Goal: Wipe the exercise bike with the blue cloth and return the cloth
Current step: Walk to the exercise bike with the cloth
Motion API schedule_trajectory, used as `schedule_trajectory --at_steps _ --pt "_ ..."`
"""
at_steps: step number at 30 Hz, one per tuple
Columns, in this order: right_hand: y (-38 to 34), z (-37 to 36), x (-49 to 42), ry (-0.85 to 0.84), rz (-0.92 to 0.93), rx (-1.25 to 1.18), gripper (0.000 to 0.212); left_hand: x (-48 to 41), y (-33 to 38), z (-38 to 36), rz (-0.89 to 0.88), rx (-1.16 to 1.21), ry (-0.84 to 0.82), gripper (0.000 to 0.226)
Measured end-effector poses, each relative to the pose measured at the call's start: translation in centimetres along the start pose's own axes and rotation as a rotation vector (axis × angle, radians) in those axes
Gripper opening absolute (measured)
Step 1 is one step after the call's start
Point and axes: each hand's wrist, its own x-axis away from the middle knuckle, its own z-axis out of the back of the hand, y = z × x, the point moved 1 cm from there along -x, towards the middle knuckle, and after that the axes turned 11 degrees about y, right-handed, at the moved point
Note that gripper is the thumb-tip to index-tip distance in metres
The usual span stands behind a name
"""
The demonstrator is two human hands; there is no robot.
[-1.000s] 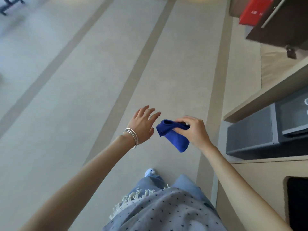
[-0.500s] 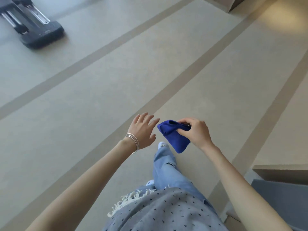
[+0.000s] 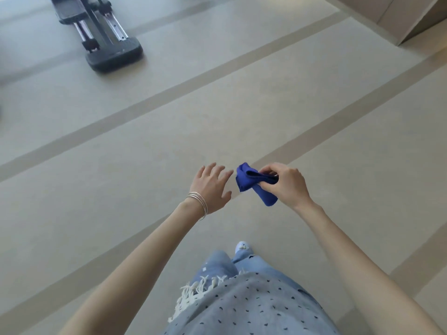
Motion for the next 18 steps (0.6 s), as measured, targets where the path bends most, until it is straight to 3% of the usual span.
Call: schedule_trajectory --at_steps 9,18 --pt "0.8 -1.0 -8.4 -0.096 -0.002 0.018 0.021 -6.5 -3.3 -0.2 0.09 0.0 -0.036 0.061" --pt "-1.7 -3.2 -21.0 -0.073 -0.019 0.053 0.018 -17.9 -11.1 1.7 0.12 0.015 0.011 0.059"
